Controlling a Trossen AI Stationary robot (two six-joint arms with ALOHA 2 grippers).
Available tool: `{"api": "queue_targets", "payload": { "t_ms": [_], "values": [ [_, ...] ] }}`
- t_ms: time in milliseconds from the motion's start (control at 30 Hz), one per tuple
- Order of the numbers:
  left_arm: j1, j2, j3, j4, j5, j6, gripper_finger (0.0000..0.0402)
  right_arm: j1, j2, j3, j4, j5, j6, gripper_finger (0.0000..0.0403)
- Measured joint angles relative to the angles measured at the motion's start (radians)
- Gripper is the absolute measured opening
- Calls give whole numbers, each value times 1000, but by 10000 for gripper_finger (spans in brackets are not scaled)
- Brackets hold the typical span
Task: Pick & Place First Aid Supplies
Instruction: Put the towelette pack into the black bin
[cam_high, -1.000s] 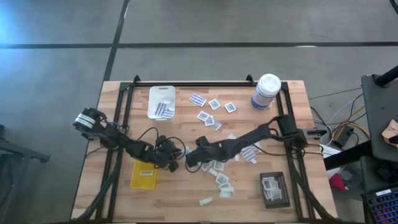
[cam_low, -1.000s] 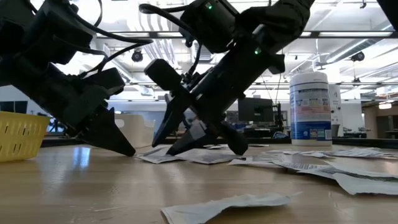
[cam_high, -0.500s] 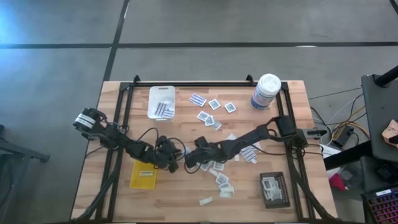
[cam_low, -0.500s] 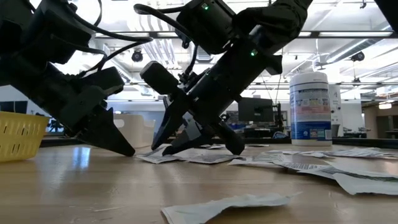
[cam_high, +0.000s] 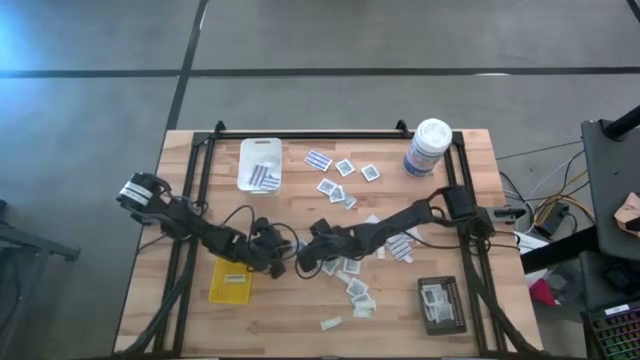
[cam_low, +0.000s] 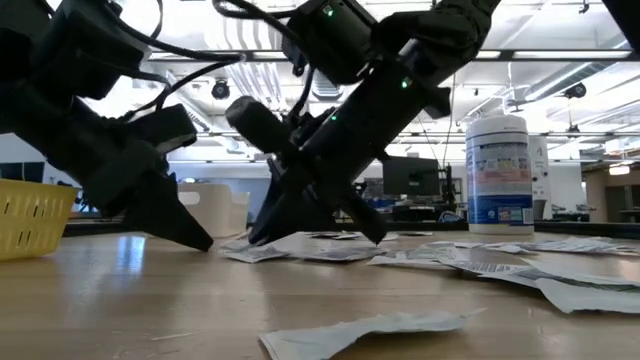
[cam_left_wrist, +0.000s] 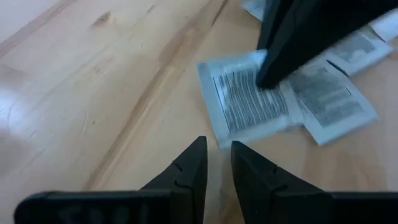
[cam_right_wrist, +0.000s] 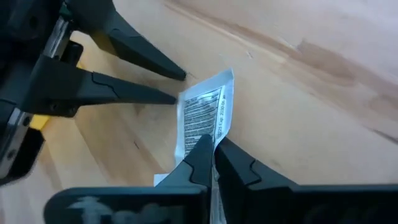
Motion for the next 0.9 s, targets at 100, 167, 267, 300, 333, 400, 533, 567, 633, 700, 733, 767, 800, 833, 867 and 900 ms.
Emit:
{"api": "queue_targets", "payload": {
  "t_ms": [100,167,267,300,333,400,533,567,633,700,733,767,800,833,867,900],
  "values": [
    [0,-43,-1,7,-1,24,78,5,-26,0,-16,0,-33,9],
    [0,-71,0,11,-6,42,78,10,-47,0,-42,0,-52,9],
    [0,-109,0,11,-5,66,78,19,-83,0,-110,0,-68,9],
    [0,-121,0,14,-2,73,78,24,-98,0,-142,3,-73,9],
    [0,-134,1,17,4,81,78,30,-111,0,-166,5,-79,9],
    [-2,-152,1,17,13,97,78,42,-141,0,-229,13,-85,9],
    [-7,-173,3,24,29,124,78,74,-200,-1,-350,29,-91,9],
    [-7,-177,3,25,36,129,78,84,-217,-2,-387,41,-91,9],
    [-7,-179,3,27,42,129,78,102,-249,-3,-456,58,-91,9],
    [-8,-180,3,27,57,134,78,121,-277,-3,-530,74,-87,9],
    [-9,-180,4,30,64,140,78,132,-294,-4,-565,81,-85,8],
    [-11,-180,4,33,67,147,78,144,-307,-5,-600,91,-85,8],
    [-12,-180,4,36,73,152,78,152,-321,-7,-631,94,-85,8],
    [-13,-180,5,38,81,155,78,163,-335,-8,-660,95,-83,8],
    [-15,-180,4,38,83,155,78,173,-347,-11,-686,101,-77,8],
    [-17,-180,4,41,83,155,78,184,-360,-16,-712,114,-68,8]
  ]
}}
